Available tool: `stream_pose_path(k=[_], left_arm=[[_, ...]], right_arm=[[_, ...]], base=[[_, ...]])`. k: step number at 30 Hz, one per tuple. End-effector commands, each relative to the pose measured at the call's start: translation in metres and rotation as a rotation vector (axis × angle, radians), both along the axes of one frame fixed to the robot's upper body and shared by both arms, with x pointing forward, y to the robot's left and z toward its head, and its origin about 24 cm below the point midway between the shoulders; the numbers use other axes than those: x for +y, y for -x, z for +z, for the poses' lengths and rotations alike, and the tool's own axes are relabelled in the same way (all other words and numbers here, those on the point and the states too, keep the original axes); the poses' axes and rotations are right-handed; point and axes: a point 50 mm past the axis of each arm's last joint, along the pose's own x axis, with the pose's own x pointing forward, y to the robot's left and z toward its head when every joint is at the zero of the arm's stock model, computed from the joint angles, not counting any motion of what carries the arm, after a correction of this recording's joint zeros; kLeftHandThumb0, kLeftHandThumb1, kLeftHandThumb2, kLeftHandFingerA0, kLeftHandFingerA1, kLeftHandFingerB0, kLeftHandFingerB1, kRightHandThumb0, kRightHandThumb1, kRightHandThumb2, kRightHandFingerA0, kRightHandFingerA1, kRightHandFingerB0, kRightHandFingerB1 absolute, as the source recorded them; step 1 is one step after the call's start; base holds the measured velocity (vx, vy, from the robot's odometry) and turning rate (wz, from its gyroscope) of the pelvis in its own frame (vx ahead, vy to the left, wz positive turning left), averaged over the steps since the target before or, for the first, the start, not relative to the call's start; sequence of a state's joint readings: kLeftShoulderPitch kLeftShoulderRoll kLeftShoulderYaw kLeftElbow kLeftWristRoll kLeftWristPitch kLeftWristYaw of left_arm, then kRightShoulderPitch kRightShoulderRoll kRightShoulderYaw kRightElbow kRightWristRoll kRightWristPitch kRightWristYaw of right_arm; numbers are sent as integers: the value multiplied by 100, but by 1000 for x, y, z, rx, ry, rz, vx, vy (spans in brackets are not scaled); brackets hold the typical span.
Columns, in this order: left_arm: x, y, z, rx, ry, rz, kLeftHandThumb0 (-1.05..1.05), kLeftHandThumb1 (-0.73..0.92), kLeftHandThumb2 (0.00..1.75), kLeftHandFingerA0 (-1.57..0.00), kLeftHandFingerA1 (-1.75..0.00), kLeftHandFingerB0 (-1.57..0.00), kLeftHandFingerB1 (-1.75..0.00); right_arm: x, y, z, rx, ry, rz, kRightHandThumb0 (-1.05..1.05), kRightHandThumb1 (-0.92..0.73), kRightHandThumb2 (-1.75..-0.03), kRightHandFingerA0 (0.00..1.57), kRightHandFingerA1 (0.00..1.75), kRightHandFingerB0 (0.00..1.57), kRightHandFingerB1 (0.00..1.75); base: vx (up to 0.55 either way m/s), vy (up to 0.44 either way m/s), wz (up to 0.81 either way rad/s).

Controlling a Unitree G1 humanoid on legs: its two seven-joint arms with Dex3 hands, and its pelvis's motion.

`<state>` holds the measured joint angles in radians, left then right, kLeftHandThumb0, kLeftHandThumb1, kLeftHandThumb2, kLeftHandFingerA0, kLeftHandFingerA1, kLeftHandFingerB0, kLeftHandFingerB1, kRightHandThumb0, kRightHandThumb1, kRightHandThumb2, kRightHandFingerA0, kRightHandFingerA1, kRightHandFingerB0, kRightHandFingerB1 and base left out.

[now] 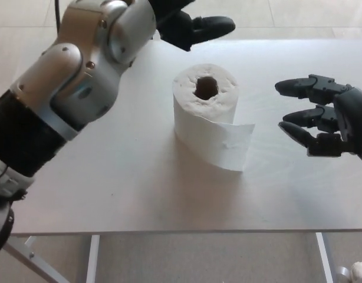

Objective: A toilet paper roll is kept in the middle of the desk infront of the robot. The robot places its left hand on the top of the toilet paper roll to hold it still and uses its right hand to tear off a piece of toilet paper from it and hands the paper to a person

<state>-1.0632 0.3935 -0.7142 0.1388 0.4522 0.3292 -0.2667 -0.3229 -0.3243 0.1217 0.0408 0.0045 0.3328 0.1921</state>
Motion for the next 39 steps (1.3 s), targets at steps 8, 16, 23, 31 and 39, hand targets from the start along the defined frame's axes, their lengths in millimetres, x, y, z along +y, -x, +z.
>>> stream_pose_path(k=[8, 16, 23, 31, 39], left_arm=[[-4, -9, -52, 20, -172, 95, -87, 78, 119, -34, -58, -26, -49], [3, -18, -83, 65, -269, 128, -82, 92, 70, -35, -48, -34, -40], [10, -22, -88, 52, -312, 149, -84, 92, 72, -35, -51, -34, -41], [0, -23, -85, 54, -276, 121, -82, 92, 72, -36, -48, -35, -39], [-14, -21, -78, 48, -212, 86, -82, 92, 73, -39, -46, -35, -39]], right_arm=[[11, 14, -29, 80, 80, -48, -68, -62, -59, 49, 52, 49, 37], [31, 21, -45, 107, 77, 8, -70, -60, -59, 50, 56, 51, 38], [30, 22, -46, 119, 104, 5, -71, -61, -59, 48, 56, 51, 39], [31, 15, -39, 107, 110, 9, -74, -62, -60, 46, 57, 50, 39], [35, 11, -40, 93, 123, 9, -73, -62, -59, 42, 57, 46, 38]], base=[[0, 0, 0], [0, 0, 0], [0, 0, 0], [0, 0, 0], [0, 0, 0]])
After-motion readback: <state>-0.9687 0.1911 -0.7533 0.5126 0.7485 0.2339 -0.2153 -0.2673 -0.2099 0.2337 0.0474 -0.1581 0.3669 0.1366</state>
